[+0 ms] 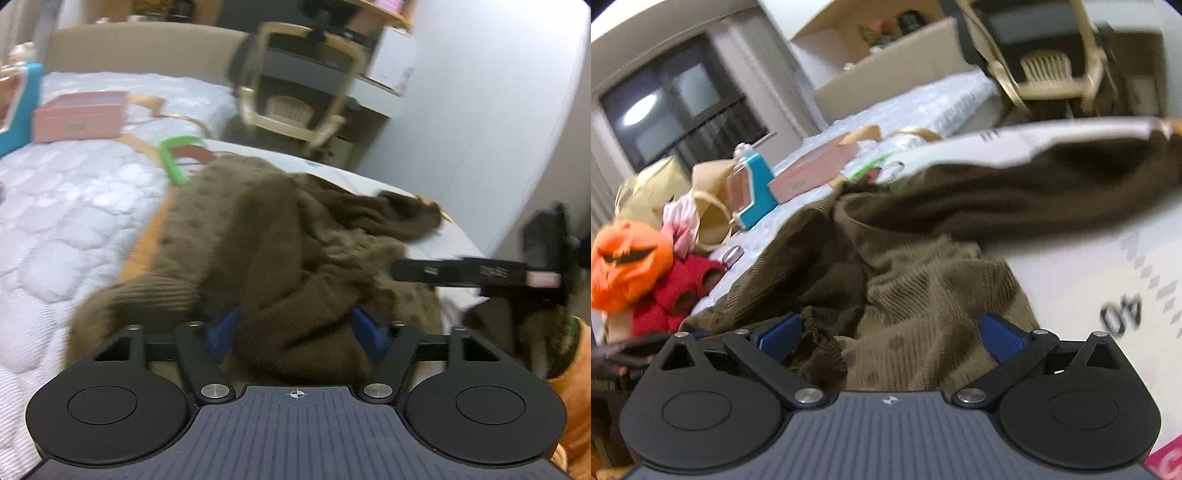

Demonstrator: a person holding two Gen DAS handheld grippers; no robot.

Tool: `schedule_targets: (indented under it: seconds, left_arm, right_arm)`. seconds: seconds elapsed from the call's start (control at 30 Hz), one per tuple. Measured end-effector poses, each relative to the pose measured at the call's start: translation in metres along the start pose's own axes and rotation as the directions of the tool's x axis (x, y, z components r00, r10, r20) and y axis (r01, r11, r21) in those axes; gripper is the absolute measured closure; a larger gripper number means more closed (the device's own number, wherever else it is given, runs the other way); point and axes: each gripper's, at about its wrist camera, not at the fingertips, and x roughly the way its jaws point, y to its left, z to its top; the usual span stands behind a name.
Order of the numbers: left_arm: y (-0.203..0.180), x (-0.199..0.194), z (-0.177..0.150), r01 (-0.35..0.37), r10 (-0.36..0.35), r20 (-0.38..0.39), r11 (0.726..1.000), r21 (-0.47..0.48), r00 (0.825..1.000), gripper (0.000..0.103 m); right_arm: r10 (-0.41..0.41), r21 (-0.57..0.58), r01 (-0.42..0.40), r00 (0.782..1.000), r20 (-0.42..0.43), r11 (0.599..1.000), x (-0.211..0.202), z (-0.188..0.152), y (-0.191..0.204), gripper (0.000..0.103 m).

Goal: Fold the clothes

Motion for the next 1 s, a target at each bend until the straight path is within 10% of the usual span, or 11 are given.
schedule_targets:
  seconds: [0.1, 0.17, 0.3, 0.37, 0.47, 0.53, 0.67, 0.77, 0.9, 1.0]
  left_arm:
    - [-0.007, 0.004, -0.001, 0.015, -0.015, -0.003, 0.999, 0.036, 1.0, 0.07]
    - [-0.007, 0.002, -0.002, 0.016, -0.016, 0.005, 0.999, 0.037, 1.0, 0.069]
    - [-0.005, 0.003, -0.005, 0.019, -0.018, -0.029, 0.999, 0.026, 0.999, 0.016]
    - [-0.013, 0.009, -0.009, 0.027, -0.024, -0.048, 0.998, 0.054, 0.999, 0.02]
    - [-0.031, 0.019, -0.01, -0.008, 0.013, -0.037, 0.989, 0.148, 0.999, 0.048]
    - [-0.033, 0.024, -0.005, -0.064, 0.065, 0.001, 0.977, 0.204, 0.998, 0.09]
    - [-0.02, 0.022, 0.015, -0.178, 0.157, 0.102, 0.95, 0.255, 0.982, 0.094]
    - [0.008, 0.003, 0.044, -0.321, 0.271, 0.217, 0.914, 0.248, 0.938, 0.095]
    - [0.087, -0.023, 0.087, -0.585, 0.516, 0.331, 0.796, 0.156, 0.79, 0.096]
    - [0.154, -0.029, 0.105, -0.677, 0.638, 0.289, 0.734, 0.052, 0.714, 0.095]
  right_arm:
    - [0.026, 0.087, -0.028, 0.999, 0.029, 0.996, -0.003, -0.001, -0.007, 0.0]
    - [0.034, 0.101, -0.039, 0.998, 0.045, 0.994, -0.004, -0.004, -0.009, 0.0]
    - [0.039, 0.087, -0.045, 0.996, 0.074, 0.995, -0.005, -0.011, -0.007, 0.0]
    - [0.016, 0.035, -0.019, 0.997, 0.078, 0.999, -0.005, -0.014, 0.0, 0.0]
    - [0.021, 0.021, -0.023, 0.997, 0.078, 1.0, -0.004, -0.014, 0.001, 0.0]
    - [0.049, 0.055, -0.054, 0.995, 0.09, 0.997, -0.006, -0.014, -0.006, 0.0]
    - [0.074, 0.089, -0.083, 0.992, 0.099, 0.993, -0.007, -0.013, -0.013, 0.0]
    - [0.042, 0.068, -0.048, 0.996, 0.084, 0.997, -0.005, -0.013, -0.005, 0.0]
    - [-0.001, -0.011, 0.001, 1.0, 0.004, 1.0, 0.002, -0.006, 0.01, 0.0]
    - [-0.005, -0.04, 0.002, 0.997, -0.081, 0.999, 0.007, 0.012, 0.022, 0.0]
